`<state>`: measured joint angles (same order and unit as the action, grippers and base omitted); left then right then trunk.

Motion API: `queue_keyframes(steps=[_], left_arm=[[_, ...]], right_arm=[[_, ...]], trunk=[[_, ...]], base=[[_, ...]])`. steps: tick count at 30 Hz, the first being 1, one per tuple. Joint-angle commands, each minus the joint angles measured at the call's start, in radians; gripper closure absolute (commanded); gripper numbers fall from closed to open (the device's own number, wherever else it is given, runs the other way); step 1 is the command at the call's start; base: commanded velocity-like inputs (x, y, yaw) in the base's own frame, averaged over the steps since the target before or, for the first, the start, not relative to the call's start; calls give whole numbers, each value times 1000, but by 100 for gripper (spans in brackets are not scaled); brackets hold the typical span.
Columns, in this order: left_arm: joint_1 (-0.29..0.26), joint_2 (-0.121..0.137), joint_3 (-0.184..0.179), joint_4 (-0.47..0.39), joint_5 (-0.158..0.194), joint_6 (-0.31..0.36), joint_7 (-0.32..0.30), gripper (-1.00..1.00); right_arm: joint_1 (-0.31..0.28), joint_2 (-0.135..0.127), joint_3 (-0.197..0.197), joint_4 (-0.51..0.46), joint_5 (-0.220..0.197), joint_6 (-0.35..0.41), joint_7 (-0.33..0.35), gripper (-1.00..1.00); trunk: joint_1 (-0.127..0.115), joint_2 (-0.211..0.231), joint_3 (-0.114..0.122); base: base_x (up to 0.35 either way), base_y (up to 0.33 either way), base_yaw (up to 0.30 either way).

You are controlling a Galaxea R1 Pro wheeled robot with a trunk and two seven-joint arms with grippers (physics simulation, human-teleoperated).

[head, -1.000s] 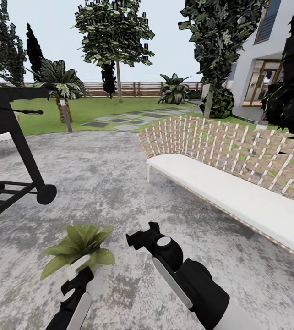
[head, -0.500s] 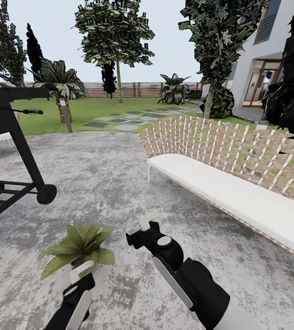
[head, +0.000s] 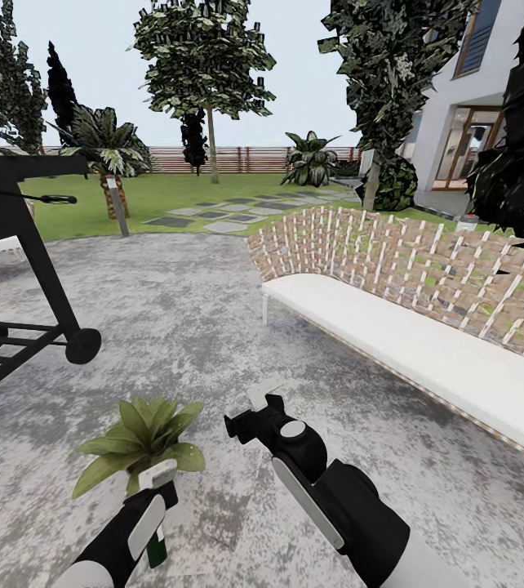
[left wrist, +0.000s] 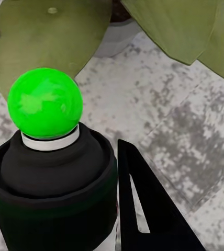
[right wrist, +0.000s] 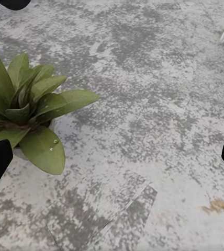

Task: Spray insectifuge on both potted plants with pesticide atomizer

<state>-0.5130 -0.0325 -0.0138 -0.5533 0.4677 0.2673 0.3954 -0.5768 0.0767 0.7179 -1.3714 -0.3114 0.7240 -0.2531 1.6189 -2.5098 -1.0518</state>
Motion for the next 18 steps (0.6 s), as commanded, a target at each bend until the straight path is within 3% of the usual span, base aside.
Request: queue_keyframes(steps=[1,5,7,9,13,15,16,18], left_arm=[[0,0,0,1,1,0,0,100],[-1,0,2,1,2,-4,1,100],[0,0,4,1,4,-57,39,100],[0,-1,5,1,5,-81,119,100],[-1,-3,3,1,11,-80,133,100],[-1,-3,3,2,12,-54,133,100],[-7,-2,3,2,12,18,136,100],[-11,-2,3,2,12,54,141,100]], right_arm=[[0,0,0,0,0,0,0,-100],[0,0,0,0,0,0,0,-100],[0,0,0,1,0,0,0,-100],[0,0,0,1,0,0,0,-100],[0,0,0,1,0,0,0,-100],[0,0,0,1,0,0,0,-100],[0,0,0,1,0,0,0,-100],[0,0,1,2,0,0,0,-100]], trunk=[[0,0,0],[0,0,0],[0,0,0],[0,0,0],[0,0,0],[0,0,0],[0,0,0],[0,0,0]], base=[[0,0,0],[0,0,0],[0,0,0],[0,0,0],[0,0,0],[0,0,0],[0,0,0],[0,0,0]])
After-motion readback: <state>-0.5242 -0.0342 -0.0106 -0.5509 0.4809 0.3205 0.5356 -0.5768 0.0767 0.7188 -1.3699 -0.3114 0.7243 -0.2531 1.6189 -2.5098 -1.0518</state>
